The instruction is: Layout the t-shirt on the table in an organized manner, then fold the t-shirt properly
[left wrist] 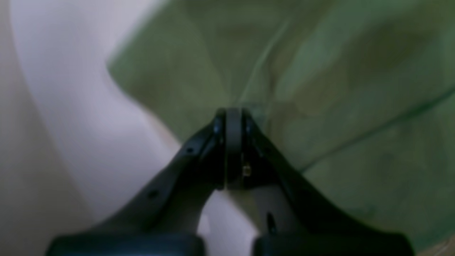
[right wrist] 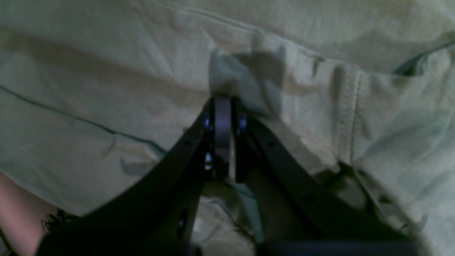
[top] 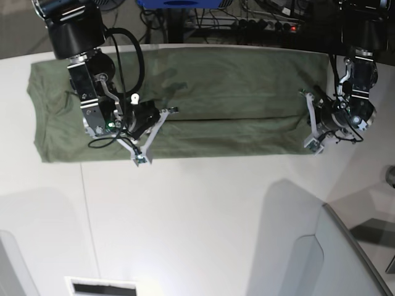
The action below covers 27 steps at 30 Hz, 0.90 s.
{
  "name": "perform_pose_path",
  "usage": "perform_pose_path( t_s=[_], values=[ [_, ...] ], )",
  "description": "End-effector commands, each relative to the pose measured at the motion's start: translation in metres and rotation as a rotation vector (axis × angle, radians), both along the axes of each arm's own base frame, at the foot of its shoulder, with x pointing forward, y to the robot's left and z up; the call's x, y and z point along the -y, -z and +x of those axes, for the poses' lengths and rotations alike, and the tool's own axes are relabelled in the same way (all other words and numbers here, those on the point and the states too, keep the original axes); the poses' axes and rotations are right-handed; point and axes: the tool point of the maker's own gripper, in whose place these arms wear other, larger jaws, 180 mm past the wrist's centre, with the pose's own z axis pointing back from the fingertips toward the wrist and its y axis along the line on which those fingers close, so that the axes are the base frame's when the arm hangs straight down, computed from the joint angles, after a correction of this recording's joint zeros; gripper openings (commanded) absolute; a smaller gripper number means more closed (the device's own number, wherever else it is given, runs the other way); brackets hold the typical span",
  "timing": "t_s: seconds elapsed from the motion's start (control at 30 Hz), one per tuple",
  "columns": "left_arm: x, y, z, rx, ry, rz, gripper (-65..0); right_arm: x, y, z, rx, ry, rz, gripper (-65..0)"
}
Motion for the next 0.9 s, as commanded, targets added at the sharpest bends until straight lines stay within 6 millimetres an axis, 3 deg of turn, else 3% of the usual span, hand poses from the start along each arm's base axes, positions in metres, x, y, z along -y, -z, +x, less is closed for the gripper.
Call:
perform_pose_path(
  t_s=[0.0,0.23,0.4,0.5,0.6,0.67,0.87],
  values=[
    [-0.007,-0.01,0.007,0.029,0.005,0.009,-65.0,-0.003,-0.009,0.012,0.033,0.004,0.016,-63.3],
    [-0.029,-0.005,-0.02,-0.028,0.015,0.061,-65.0,-0.003,-0.009,0.012,0.033,0.004,0.016,-63.3],
    [-0.038,-0.019,-0.021,-0.004,0.038,0.094,-65.0,-0.005,-0.015,0.019,0.053,-0.006,0.017,-63.5],
    [-0.042,-0.028,-0.012,0.025,0.039,0.105,-65.0,-0.013,-0.021,0.02,0.067,-0.031,0.022,-63.5],
    [-0.051,-0.041,0.0,0.077,-0.014,0.098,-65.0,-0.042,-0.037,0.018,0.125,-0.139,0.034,-63.5],
    [-0.044,-0.044,0.013,0.107,-0.029,0.072,-65.0,-0.053,-0.042,0.014,0.141,-0.18,0.036,-63.5],
    [-0.009,-0.038,0.04,0.149,-0.062,-0.027,-65.0,-0.052,-0.04,0.018,0.133,-0.174,0.032,-63.5]
  ],
)
